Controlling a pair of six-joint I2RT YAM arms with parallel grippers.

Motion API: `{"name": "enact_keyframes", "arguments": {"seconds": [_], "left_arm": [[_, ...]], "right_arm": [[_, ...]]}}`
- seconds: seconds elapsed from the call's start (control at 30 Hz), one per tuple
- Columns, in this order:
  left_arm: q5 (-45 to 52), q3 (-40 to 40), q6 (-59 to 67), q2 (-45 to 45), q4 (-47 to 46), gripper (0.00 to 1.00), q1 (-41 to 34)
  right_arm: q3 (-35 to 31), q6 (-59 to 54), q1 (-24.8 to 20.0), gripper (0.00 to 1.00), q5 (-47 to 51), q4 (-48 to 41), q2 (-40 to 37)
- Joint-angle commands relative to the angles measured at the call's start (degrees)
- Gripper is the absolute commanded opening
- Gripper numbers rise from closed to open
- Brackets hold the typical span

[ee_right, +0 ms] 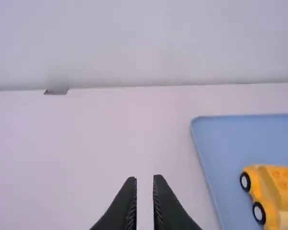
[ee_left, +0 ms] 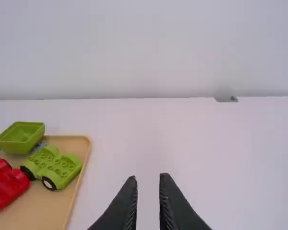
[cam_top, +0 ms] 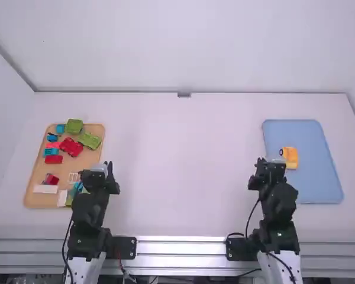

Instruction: Assemble lego blocks to make yellow taxi

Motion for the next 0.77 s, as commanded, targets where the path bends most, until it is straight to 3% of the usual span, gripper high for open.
{"name": "enact_keyframes", "arguments": {"seconds": [0.0, 0.23, 0.73], "left_arm": [[0.4, -0.6, -0.4, -0.5, -0.2, 0.09, 0.1], [0.4, -0.6, -0.4, -0.5, -0.2, 0.01, 0.1], [0.4, -0.6, -0.4, -0.5, -0.2, 0.00, 0.1]], "right_arm": [[-2.5, 0.3, 0.1, 0.04, -0.1, 0.2, -2.6], [-7.9, 0.3, 0.1, 0.00, -0.1, 0.2, -8.0], [-7.9, 0.3, 0.1, 0.00, -0.1, 0.2, -15.9]]}}
